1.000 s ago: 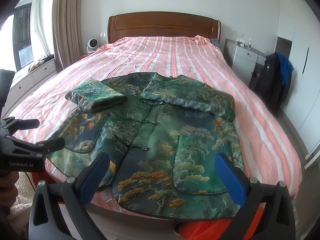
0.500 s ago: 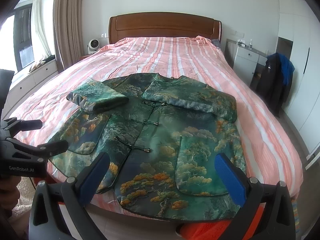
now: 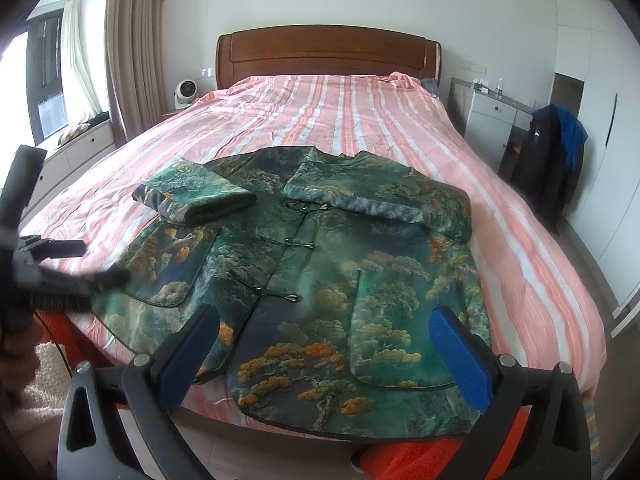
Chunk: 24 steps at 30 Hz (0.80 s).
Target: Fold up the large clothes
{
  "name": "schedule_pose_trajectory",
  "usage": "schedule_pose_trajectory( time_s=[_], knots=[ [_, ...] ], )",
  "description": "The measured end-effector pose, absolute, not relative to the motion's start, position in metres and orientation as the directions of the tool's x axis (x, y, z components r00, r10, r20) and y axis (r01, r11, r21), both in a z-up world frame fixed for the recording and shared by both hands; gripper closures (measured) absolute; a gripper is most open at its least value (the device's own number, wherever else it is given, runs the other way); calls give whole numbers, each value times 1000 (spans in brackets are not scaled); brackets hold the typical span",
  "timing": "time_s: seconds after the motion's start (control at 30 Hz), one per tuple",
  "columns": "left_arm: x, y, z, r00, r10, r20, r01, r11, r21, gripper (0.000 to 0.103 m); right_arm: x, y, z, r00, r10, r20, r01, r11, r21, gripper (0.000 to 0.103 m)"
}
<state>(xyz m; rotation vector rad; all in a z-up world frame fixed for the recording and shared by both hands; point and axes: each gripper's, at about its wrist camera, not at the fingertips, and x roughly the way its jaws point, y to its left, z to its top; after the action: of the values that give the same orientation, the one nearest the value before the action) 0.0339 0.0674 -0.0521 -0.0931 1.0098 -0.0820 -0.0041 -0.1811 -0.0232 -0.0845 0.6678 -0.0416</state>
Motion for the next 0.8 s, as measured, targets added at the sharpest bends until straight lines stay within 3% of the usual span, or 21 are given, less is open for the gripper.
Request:
schedule_pose_trajectory(
  time_s=[0.17, 0.3, 0.4, 0.43, 0.47, 0.53, 0.57, 0.67, 0.8],
  knots=[
    [73, 161, -116, 349, -217, -912, -147, 948, -282, 1, -3, -199, -25, 772, -111, -626, 64, 993, -97, 0],
    [83, 170, -157, 249, -318, -915, -96, 932, -350, 0, -1, -207, -27, 769, -117, -628, 81, 993, -86, 0],
    [82, 155, -155, 275, -339, -900, -35, 931, -362, 2, 3, -214, -32, 750, -102, -654, 89, 995, -52, 0],
    [81, 150, -153, 276, -356, -893, -11, 928, -373, 19, 4, -219, -33, 745, -103, -659, 100, 994, -42, 0],
    [79, 142, -151, 268, -369, -890, 19, 926, -378, 60, 5, -224, -35, 737, -97, -669, 115, 993, -18, 0],
    [76, 131, -143, 268, -350, -898, 55, 936, -348, 80, 5, -234, -36, 723, -137, -677, 153, 988, -37, 0],
    [72, 128, -139, 276, -330, -903, 67, 944, -324, 86, 5, -240, -36, 717, -159, -678, 176, 983, -45, 0],
    [55, 130, -127, 288, -311, -906, 62, 950, -307, 91, 0, -257, -35, 706, -207, -678, 235, 971, -51, 0],
    [38, 150, -136, 271, -296, -916, 7, 952, -306, 93, 3, -268, -41, 712, -184, -678, 261, 965, 13, 0]
  ],
)
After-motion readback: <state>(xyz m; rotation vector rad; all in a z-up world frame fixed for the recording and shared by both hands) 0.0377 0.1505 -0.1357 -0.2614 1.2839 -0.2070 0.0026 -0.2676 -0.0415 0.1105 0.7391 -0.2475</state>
